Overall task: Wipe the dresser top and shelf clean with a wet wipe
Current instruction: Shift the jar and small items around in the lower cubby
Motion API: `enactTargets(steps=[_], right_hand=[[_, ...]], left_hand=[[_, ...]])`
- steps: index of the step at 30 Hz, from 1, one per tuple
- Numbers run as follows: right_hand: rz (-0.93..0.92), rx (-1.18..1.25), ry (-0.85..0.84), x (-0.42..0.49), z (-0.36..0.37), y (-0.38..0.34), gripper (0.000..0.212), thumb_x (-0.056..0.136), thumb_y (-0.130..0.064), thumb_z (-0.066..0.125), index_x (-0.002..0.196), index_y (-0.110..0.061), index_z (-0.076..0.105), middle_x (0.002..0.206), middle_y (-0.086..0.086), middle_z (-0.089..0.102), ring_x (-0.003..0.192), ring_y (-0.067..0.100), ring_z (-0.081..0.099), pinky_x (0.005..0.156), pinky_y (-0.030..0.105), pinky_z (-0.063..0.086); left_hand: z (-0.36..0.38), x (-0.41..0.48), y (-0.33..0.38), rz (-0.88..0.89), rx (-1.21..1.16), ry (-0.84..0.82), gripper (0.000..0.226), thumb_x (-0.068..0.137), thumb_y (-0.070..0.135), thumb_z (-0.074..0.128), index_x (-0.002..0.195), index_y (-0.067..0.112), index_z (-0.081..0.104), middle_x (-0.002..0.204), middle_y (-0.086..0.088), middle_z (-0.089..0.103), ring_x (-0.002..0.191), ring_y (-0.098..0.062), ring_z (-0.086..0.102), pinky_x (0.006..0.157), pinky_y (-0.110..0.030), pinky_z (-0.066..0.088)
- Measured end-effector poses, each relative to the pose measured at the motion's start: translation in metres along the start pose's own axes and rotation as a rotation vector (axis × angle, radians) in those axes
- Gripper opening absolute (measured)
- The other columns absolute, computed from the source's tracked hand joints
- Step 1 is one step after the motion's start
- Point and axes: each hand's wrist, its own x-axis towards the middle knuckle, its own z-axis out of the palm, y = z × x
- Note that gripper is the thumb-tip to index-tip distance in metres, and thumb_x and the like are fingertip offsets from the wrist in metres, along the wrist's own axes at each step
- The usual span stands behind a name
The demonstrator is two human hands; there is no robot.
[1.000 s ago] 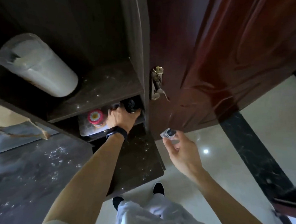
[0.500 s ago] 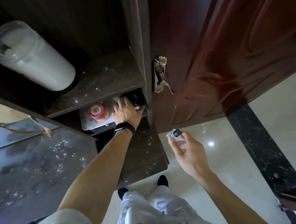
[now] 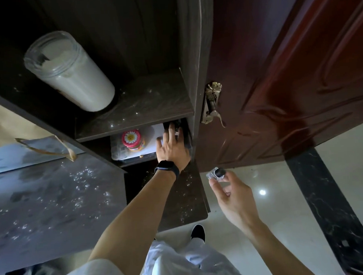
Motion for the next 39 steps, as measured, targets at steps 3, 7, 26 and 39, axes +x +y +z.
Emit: enactTargets(steps=[3,7,26,39], right_hand=[[0.002,0.007,0.039,-0.004,0.000,0.008,0.028,0.092,-0.051,0.060,0.110,-0.031,0.062,0.106,-0.020,0.070,0.072,0.004,0.067,0.076,0.032,0.056],[-0.020,0.000,0.077,-0.011,-0.001,0.016,0.025,0.091,-0.049,0.062,0.108,-0.031,0.062,0.103,-0.018,0.070,0.068,0.004,0.066,0.073,0.032,0.057],[-0.049,-0.187,-0.003,0.080,0.096,-0.030,0.035,0.096,-0.046,0.055,0.105,-0.012,0.057,0.092,0.007,0.074,0.089,0.032,0.070,0.068,0.034,0.048],[0.204,-0.203,0.074,0.114,0.135,-0.071,0.063,0.094,-0.055,0.054,0.130,-0.006,0.041,0.108,0.017,0.070,0.101,0.038,0.068,0.077,0.043,0.055]], left_hand=[[0.000,0.010,0.002,-0.015,0.023,-0.013,0.072,0.093,0.043,0.046,0.155,0.021,0.018,0.159,-0.014,0.011,0.139,-0.034,0.024,0.111,-0.051,0.025],[-0.002,0.028,0.004,-0.015,0.021,-0.013,0.067,0.093,0.047,0.047,0.152,0.026,0.024,0.156,-0.012,0.015,0.138,-0.034,0.024,0.111,-0.051,0.025],[-0.018,-0.095,-0.081,-0.511,-0.764,0.337,0.059,0.085,0.028,0.072,0.135,0.015,0.042,0.130,-0.006,0.046,0.114,-0.027,0.055,0.091,-0.041,0.051],[-0.039,-0.039,-0.105,-0.515,-0.694,0.307,0.069,0.080,0.046,0.074,0.134,0.015,0.044,0.128,-0.012,0.057,0.118,-0.032,0.055,0.093,-0.043,0.050]])
